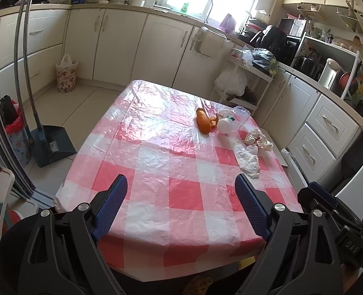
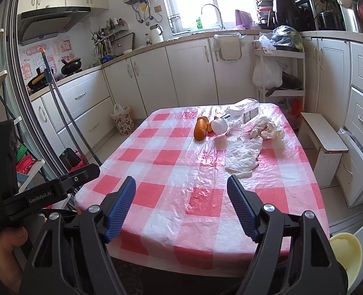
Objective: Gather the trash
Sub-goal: 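Return both tools to the table near the remaining peel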
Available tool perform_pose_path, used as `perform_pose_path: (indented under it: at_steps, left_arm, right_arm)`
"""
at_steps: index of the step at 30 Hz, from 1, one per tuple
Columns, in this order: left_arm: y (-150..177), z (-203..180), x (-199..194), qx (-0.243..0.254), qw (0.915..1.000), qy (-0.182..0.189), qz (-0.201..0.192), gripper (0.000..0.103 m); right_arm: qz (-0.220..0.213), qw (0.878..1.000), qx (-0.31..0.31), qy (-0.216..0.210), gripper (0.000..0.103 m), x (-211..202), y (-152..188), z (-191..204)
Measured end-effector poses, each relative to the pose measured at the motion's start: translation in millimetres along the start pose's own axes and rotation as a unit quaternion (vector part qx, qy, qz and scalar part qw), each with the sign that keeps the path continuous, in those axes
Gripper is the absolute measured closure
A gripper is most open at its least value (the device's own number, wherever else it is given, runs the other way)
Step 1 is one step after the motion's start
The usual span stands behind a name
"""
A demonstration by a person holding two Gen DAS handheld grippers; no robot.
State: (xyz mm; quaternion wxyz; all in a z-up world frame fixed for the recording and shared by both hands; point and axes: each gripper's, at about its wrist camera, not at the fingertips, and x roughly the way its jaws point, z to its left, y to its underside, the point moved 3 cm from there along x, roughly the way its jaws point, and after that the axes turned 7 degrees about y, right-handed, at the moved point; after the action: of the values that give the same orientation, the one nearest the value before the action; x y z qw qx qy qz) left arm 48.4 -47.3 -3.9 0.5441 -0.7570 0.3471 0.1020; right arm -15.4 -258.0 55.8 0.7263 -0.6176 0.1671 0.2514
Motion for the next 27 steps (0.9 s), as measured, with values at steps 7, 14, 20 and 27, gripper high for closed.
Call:
perform_pose_path:
  at_steps: [7,14,20,27]
  left_arm:
    - [3.4,3.3,4.9,-0.005,1.0,-0.003,0.008,0.018]
    - [4.9,3.8,5.8,-0.008,0.9999,-0.002,0.01,0.018]
    - [1.9,6.7,6.6,-0.012,0.9999,0.002,0.011,0.018]
    - [-20.2,0.7,28.7,0.011,0.9997,-0.001,0.02,0.018]
  right_arm:
    - [0.0,1.0,0.003,0.001,0.029,-1.1,-0.1,-2.3]
    - [0.001,1.0,0.008,0.0,0.029,-2.7,-2.0,-5.6]
    - [0.004,1.0,0.027,-0.008,0.029,-2.0,-10.1,-11.6]
    - [0.018,0.997,0.068,-0.009,0.028,17.6,-22.4,-35.7]
